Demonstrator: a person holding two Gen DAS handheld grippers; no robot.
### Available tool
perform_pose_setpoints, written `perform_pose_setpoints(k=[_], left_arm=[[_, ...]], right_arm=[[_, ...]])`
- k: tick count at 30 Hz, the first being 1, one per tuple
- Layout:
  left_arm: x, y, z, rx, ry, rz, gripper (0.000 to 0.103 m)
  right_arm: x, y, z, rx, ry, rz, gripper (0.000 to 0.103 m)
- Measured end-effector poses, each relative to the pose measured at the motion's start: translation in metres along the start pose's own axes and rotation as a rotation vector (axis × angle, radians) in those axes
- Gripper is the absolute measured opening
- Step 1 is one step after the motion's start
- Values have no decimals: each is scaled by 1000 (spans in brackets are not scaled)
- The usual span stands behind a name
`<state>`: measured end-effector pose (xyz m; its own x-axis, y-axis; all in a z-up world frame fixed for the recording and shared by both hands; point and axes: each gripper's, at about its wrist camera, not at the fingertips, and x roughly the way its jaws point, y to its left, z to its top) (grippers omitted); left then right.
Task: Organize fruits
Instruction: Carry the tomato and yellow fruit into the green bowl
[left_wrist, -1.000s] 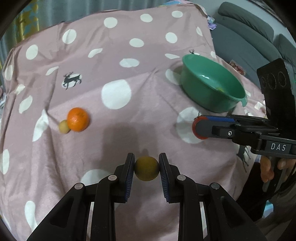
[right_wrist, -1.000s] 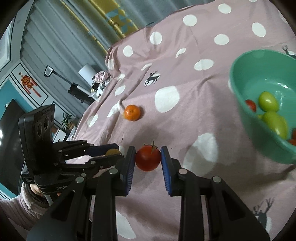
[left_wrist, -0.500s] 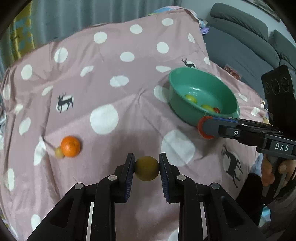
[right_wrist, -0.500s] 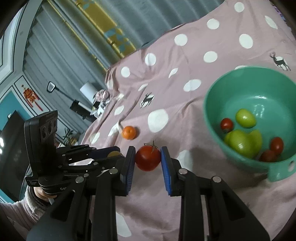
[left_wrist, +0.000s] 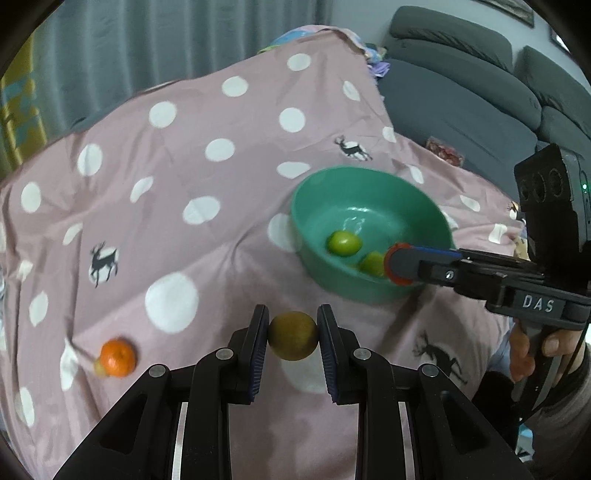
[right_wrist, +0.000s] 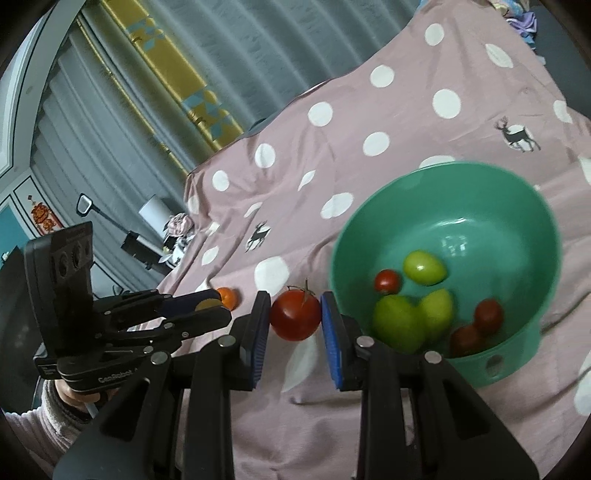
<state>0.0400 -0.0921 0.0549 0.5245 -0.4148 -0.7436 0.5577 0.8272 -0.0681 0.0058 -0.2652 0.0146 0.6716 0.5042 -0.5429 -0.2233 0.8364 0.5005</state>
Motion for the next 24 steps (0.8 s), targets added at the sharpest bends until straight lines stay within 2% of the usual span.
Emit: perform_pose_setpoints(k=[11,24], left_arm=[[22,-35,37,93,-32,-41,27],[63,-52,55,111,-15,-74,27]], right_arm=[[-14,-29,10,28,-39,-58,29],[-14,-44,16,2,-45,-162,29]])
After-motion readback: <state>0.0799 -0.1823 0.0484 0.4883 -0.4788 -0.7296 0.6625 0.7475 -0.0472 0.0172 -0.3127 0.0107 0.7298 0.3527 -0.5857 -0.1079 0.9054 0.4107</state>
